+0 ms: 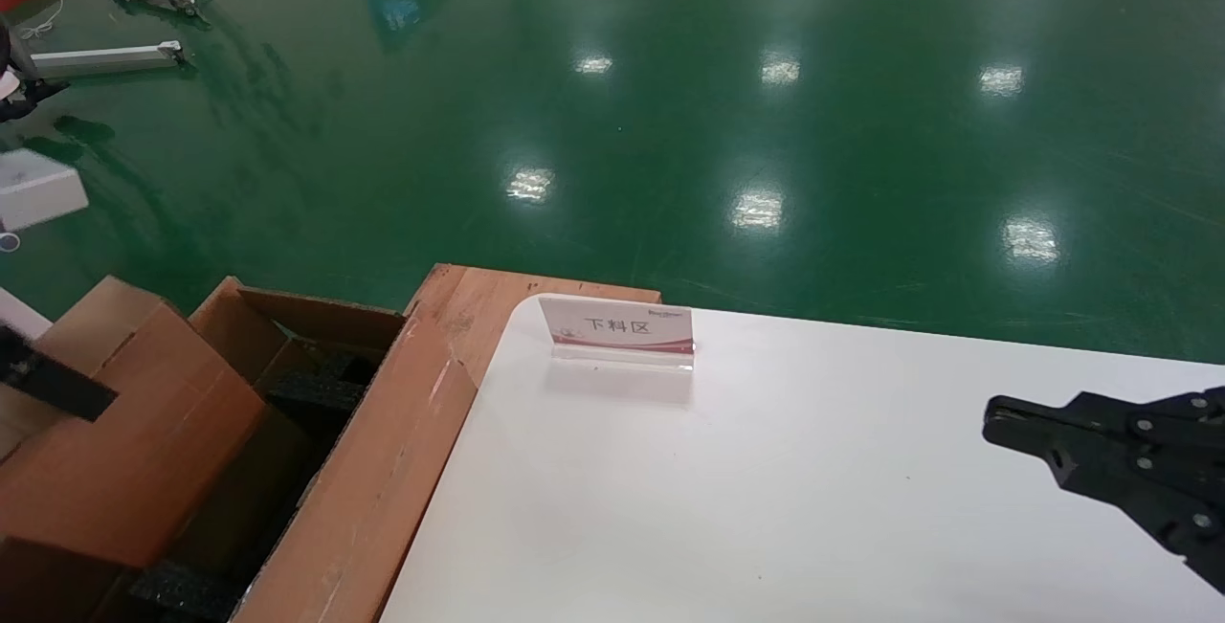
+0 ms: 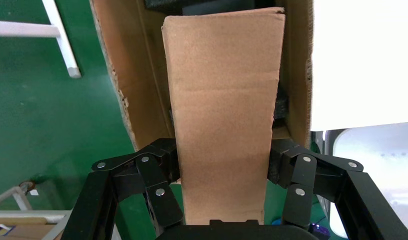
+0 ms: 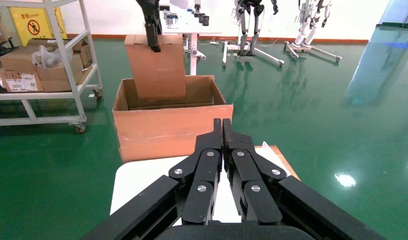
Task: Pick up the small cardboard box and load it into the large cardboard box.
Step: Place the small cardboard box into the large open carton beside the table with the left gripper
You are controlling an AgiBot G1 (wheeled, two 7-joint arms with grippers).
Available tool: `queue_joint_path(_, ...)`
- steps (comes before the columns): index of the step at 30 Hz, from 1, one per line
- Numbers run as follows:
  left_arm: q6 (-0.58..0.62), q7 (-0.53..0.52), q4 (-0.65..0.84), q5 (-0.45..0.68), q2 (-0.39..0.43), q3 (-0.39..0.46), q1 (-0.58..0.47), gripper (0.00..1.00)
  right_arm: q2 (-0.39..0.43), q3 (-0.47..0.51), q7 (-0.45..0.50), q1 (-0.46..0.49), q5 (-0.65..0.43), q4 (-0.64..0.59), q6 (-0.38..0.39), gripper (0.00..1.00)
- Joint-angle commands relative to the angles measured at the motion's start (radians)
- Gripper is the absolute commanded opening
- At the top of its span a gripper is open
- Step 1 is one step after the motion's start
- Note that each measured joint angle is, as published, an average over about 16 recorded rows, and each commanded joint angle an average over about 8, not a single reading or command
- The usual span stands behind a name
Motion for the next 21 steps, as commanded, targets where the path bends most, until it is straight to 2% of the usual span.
queue_joint_path(1, -0.003, 0.009, -0.003, 0.020, -0.031, -0.008, 0.003, 0.00, 0.000, 0.000, 0.000, 0.000, 0.000, 0.000, 0.000, 1.00)
queue_joint_path(9, -0.026, 0.013, -0.012, 0.090, -0.125, -0.085, 0.046, 0.00, 0.000, -0.001, 0.000, 0.000, 0.000, 0.000, 0.000, 1.00)
queue_joint_path(15, -0.061, 0.034, 0.004, 0.117, -0.161, -0.143, 0.133, 0.00, 0.000, -0.001, 0.000, 0.000, 0.001, 0.000, 0.000, 1.00)
queue_joint_path(21, -0.061, 0.058, 0.016, 0.129, -0.188, -0.159, 0.158, 0.00, 0.001, -0.001, -0.001, 0.000, 0.001, 0.000, 0.001, 1.00)
